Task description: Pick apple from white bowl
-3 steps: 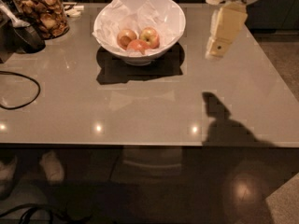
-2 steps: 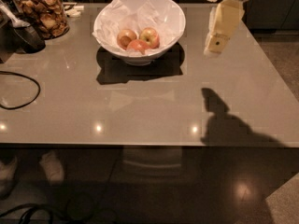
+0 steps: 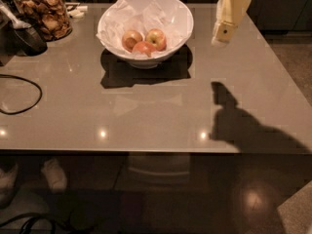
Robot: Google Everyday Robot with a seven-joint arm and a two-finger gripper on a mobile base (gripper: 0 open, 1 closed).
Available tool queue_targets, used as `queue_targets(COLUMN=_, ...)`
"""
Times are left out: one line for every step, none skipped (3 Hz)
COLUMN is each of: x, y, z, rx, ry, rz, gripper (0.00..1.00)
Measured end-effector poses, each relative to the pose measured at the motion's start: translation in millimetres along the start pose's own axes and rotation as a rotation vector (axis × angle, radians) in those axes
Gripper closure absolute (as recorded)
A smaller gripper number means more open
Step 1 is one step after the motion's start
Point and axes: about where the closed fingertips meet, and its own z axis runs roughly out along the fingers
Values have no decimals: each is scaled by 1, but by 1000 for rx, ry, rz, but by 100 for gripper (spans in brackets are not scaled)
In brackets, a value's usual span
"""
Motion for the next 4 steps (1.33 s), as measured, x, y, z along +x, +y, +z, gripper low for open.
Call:
queue_targets(x=-6, y=-9, z=-1, rx=33, ry=-21, rz=0, gripper=0)
queue_targets(x=-17, y=-23, z=6, rx=46, ry=-53, rz=-5, gripper=0)
queue_targets(x=-36, y=-41, z=19, rx=29, ry=-88, rz=-27, gripper=0)
queue_targets(x=-57, y=-57, z=32, rx=11, ry=-133, rz=-48, gripper=0)
